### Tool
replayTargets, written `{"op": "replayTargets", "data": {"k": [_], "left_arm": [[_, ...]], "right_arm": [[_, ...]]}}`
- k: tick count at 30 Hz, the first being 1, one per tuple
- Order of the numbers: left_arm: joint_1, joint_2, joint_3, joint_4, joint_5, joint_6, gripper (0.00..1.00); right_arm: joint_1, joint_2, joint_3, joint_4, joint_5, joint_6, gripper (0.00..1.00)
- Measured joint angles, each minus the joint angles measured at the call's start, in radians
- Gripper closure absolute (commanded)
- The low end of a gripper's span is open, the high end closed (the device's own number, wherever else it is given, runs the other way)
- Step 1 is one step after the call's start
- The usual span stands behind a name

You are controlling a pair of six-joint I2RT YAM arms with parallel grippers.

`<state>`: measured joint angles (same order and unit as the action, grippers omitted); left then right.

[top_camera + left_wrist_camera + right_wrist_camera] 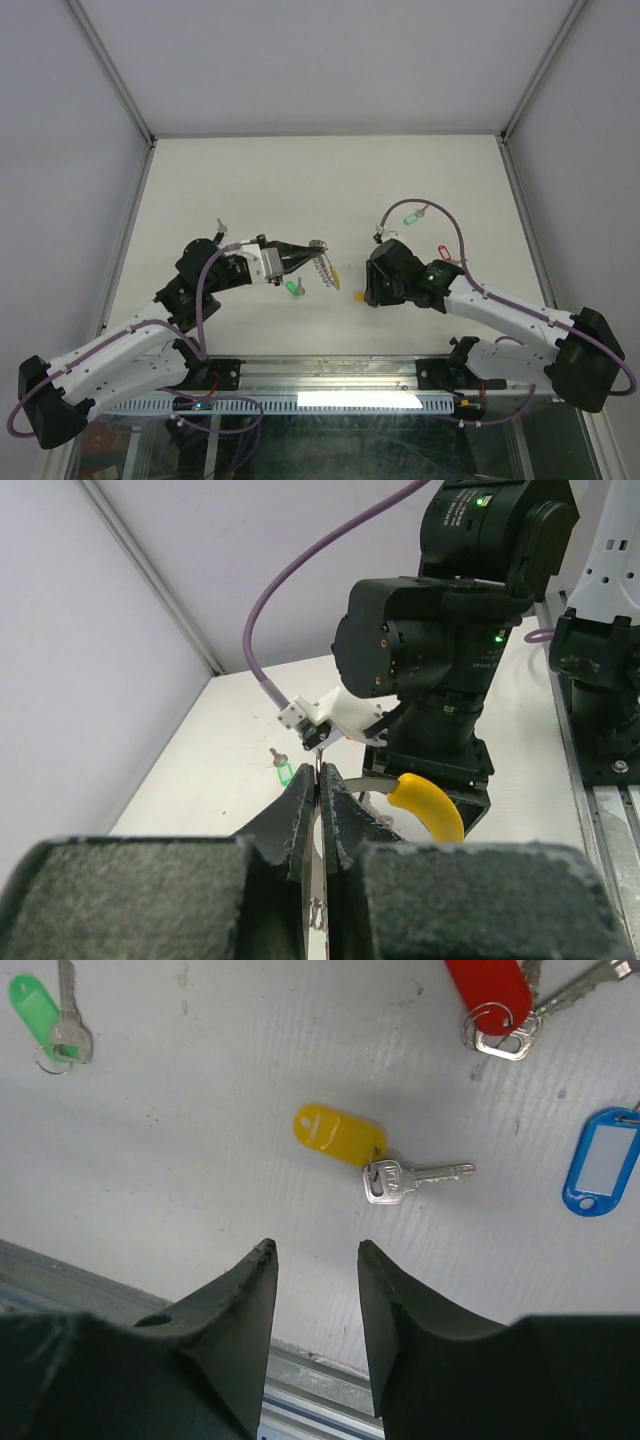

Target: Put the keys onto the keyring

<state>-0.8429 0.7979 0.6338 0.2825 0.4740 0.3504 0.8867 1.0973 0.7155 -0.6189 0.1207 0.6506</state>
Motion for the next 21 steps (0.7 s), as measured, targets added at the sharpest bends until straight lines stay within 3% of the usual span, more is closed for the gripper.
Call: {"op": "replayTargets", "data": {"k": [21], "left_arm": [[0.0,0.012,0.02,-0.029,-0.002,-0.003,1.0]], "right_arm": [[0.002,0.175,-0.015,0.079,0.086,-0.051,0.8]]}}
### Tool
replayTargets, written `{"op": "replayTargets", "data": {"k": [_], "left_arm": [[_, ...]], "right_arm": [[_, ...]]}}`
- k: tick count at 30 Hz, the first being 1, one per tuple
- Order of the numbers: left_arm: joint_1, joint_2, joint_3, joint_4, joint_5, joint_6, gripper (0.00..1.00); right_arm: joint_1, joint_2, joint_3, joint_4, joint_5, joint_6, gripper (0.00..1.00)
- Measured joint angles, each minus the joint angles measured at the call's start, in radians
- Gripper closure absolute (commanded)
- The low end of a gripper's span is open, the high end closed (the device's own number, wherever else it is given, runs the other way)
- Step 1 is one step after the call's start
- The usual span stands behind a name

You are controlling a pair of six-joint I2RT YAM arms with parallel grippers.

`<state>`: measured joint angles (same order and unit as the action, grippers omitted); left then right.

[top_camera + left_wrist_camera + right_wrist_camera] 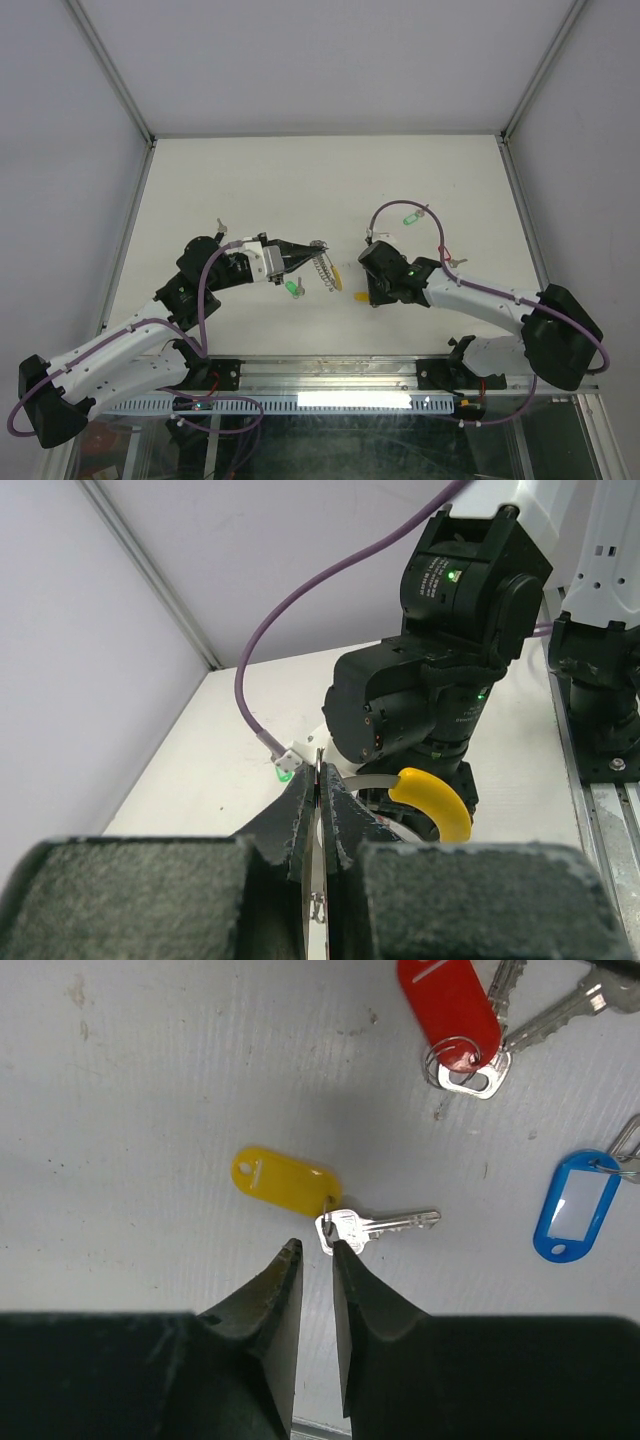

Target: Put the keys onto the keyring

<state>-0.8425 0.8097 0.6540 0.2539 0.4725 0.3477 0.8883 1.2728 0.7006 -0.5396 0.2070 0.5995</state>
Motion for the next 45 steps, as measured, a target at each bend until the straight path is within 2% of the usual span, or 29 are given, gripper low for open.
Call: {"op": "replayTargets", "data": {"k": [17,24,29,35,39,45], "left_arm": [[0.0,0.002,0.009,-0.026,0.0,0.003,1.0],[0.0,0.002,0.009,-0.027,0.0,0.004,1.0],[0.0,0.002,0.009,-0.027,0.0,0.005,1.0],[0.0,0.002,0.01,-0.03,-0.001,0.003,1.0],[0.0,0.009,0.017,-0.031,-0.003,-0.006,1.0],[0.0,0.025,0.037,-0.038,-0.032,-0.041,1.0]], "right_arm": [[0.0,0.064,-0.011,0.037,0.017,-0.021,0.8],[0.0,0.082,-0.011,0.055,0.017,-0.026,0.86],[0.0,0.087,-0.011,0.068,0.017,-0.028,0.99],[0.0,0.085,-0.012,0.071,0.017,-0.037,1.0],[0.0,0.014,-0.026,0.068,0.011,-0.066,1.0],[0.0,-0.199,-0.029,0.078,-0.035,-0.139,1.0]]}}
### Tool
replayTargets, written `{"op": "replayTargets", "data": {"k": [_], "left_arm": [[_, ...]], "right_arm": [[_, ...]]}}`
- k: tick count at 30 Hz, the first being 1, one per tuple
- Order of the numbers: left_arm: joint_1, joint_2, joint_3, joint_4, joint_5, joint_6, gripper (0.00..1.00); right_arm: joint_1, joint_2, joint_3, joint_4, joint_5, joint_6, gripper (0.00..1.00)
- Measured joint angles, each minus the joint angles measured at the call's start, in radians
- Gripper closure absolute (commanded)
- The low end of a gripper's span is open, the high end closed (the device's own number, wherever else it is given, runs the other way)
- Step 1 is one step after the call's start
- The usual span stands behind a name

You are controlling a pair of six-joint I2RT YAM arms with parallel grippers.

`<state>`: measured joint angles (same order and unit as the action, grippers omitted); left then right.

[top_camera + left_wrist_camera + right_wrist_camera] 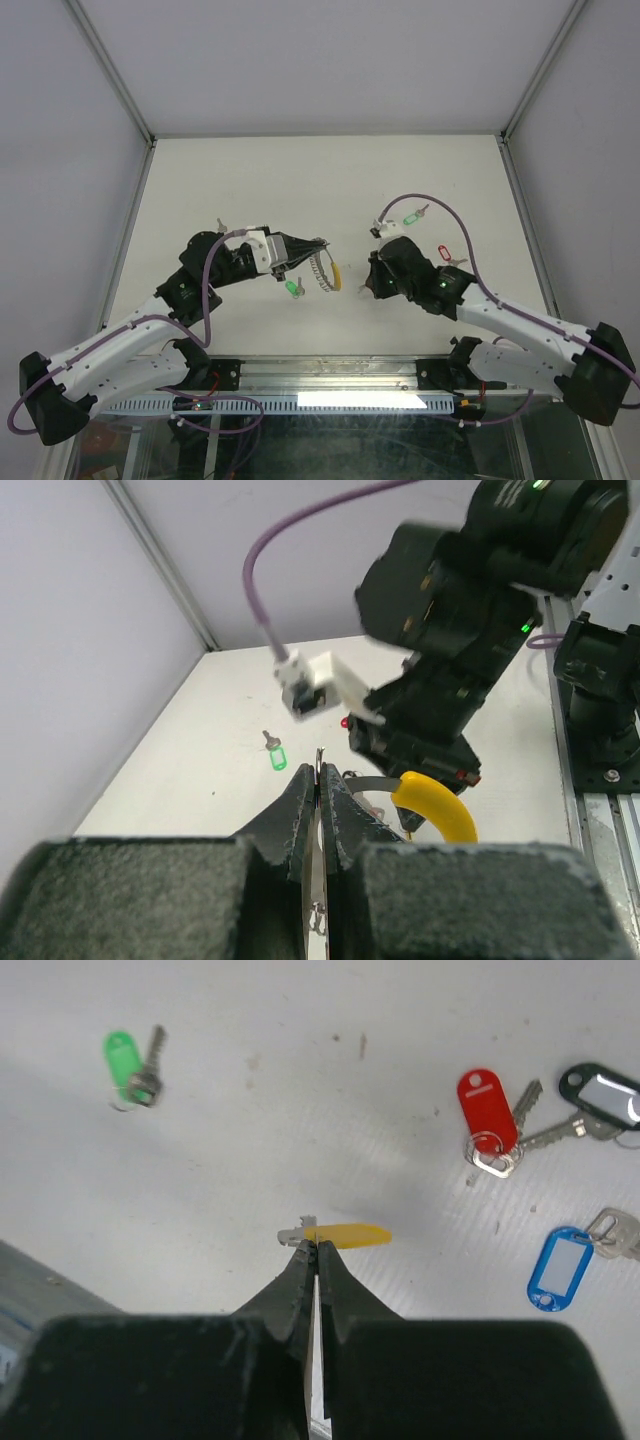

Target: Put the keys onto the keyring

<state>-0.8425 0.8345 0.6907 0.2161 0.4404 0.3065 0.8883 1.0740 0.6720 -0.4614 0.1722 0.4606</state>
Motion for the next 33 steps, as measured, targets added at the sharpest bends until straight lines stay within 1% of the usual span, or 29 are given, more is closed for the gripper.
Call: {"op": "replayTargets", "data": {"k": [6,10,18,26,33], "left_arm": [[0.0,0.005,0.009,-0.008,-0.044,-0.045,1.0],[0.0,0.01,0.012,-0.006,-0.078,-0.094,1.0],[0.0,0.007,0.014,0.027,-0.099,-0.144,1.0],[0.0,-0.022,-0.012,0.123,-0.068,-0.159,1.0],[0.0,-0.021,-0.016,0.129,-0.063,-0.158,1.0]], "right_arm": [[0.0,-0.248,-0.043,0.089,-0.076,-0.1,1.0],[-0.002,-0.349,-0.061,0.146,-0.16,-0.158,1.0],[-0.002,-0.353,-0.016,0.22,-0.335,-0.201,1.0],[-0.002,-0.32,0.064,0.343,-0.393,-0.197,1.0],[-0.002,-0.307,0.093,0.425,-0.422,-0.197,1.0]]}}
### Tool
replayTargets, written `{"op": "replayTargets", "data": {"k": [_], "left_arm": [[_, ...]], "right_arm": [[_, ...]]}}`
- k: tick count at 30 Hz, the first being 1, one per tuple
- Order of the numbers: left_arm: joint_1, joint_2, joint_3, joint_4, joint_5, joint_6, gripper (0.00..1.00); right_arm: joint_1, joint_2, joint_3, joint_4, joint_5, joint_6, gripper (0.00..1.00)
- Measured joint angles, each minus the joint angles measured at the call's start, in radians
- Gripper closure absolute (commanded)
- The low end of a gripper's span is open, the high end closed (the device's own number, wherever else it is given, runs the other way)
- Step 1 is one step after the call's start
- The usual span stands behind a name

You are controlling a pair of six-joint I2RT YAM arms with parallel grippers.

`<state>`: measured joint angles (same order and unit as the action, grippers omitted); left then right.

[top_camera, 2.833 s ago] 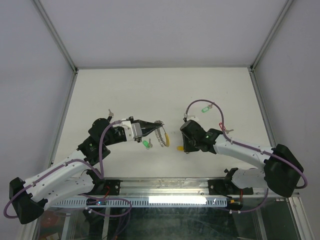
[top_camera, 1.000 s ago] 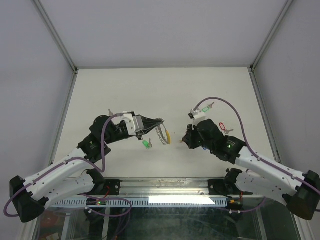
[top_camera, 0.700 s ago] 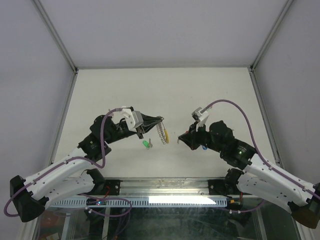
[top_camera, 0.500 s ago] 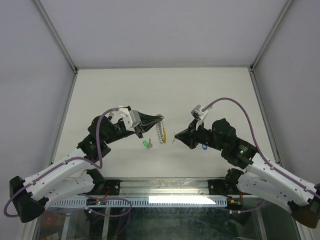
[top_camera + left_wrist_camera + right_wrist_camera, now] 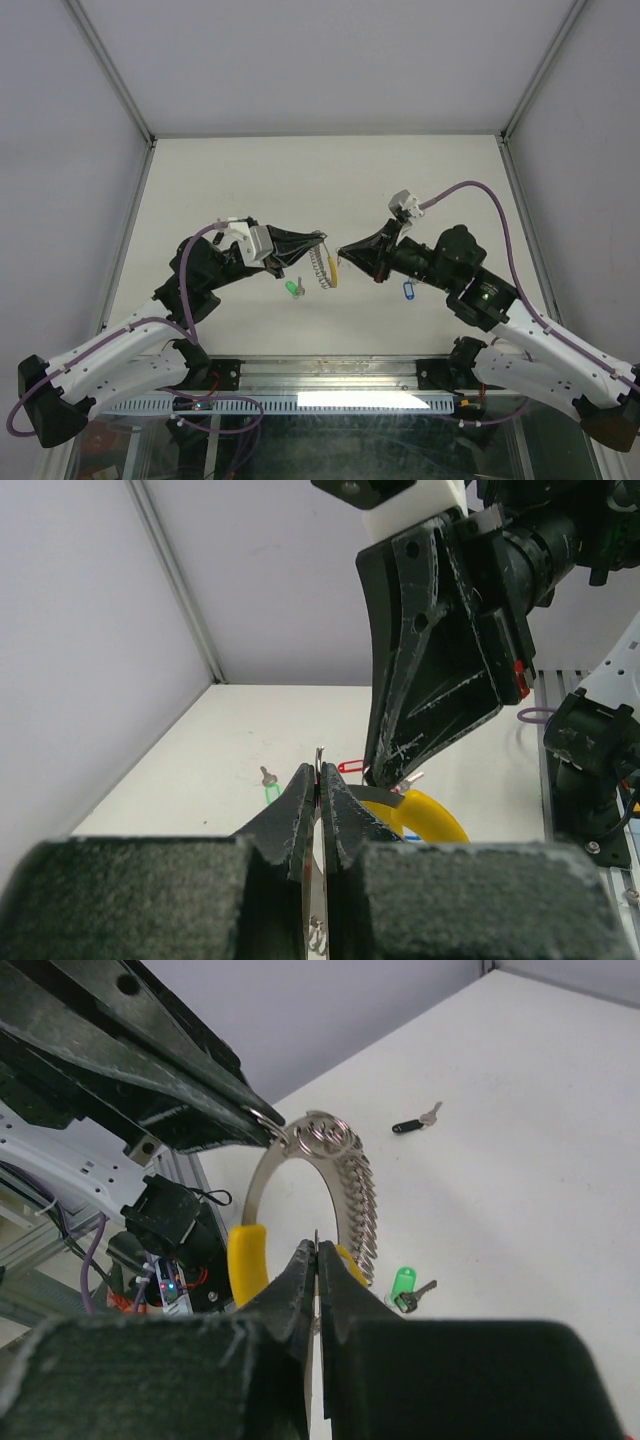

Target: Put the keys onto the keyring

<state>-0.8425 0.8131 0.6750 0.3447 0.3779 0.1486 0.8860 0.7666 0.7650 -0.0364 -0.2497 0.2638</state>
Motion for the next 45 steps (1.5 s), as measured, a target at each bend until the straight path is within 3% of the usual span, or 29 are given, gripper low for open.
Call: {"op": "replayTargets", "data": {"k": [20,45], "left_arm": [[0.0,0.021,0.0,-0.031,0.052,0.028,1.0],[0.005,0.024,0.0,-0.031,0.062,0.042,1.0]], "right_arm": [[0.0,0.044,0.05,0.106,-0.082,-0.001,1.0],[0.0,0.069,0.065,0.091,-0.019,0.011,1.0]]}}
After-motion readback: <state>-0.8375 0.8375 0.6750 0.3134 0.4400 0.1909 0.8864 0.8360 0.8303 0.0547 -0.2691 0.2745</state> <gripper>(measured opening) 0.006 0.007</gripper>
